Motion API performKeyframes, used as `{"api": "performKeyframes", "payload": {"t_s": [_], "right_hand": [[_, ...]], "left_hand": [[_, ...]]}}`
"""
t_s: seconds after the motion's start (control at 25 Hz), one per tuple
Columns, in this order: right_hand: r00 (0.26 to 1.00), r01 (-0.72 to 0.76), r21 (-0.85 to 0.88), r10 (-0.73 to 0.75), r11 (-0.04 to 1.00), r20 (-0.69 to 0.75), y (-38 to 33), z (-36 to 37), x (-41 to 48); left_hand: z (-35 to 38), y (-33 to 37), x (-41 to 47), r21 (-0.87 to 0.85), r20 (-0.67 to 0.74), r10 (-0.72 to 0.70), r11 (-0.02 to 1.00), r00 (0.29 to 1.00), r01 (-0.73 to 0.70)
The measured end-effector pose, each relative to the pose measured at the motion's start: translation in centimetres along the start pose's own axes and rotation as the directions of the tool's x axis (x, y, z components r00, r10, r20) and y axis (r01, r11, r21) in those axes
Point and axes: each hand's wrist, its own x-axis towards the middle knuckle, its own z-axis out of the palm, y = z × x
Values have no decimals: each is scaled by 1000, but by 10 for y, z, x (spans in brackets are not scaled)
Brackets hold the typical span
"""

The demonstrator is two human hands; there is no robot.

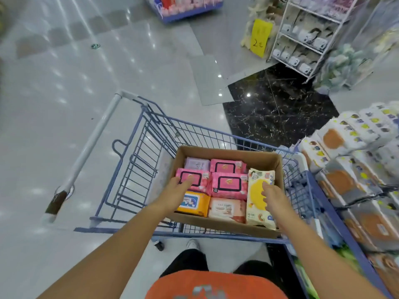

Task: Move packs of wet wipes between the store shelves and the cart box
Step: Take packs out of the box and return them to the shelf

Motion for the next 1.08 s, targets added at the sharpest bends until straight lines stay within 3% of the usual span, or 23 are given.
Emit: {"api": "performKeyframes", "payload": {"t_s": [0.24,0.36,0.44,0.56,0.72,0.8,0.92,1.08], "right_hand": [[960,-262,2,261,965,-96,34,41,27],[909,-299,-58,266,952,-322,48,40,46],[882,-320,-52,277,946,-383,53,33,56],[889,-412,22,407,911,-208,49,23,75],[884,-466,90,468,880,-3,58,16,100],[880,-475,83,475,876,22,61,18,111],[870,-491,155,491,857,42,63,25,119],[892,-441,296,450,848,39,71,29,116]], "left_hand": [[-1,-31,69,181,135,-186,970,973,160],[9,-54,103,289,111,-259,932,959,218],[18,-66,118,348,77,-280,907,957,237],[25,-77,138,398,32,-349,864,937,309],[24,-94,165,283,-26,-428,863,903,417],[26,-103,175,184,-67,-462,866,885,466],[32,-109,174,146,11,-530,840,848,523],[29,-113,176,137,38,-509,855,860,500]]}}
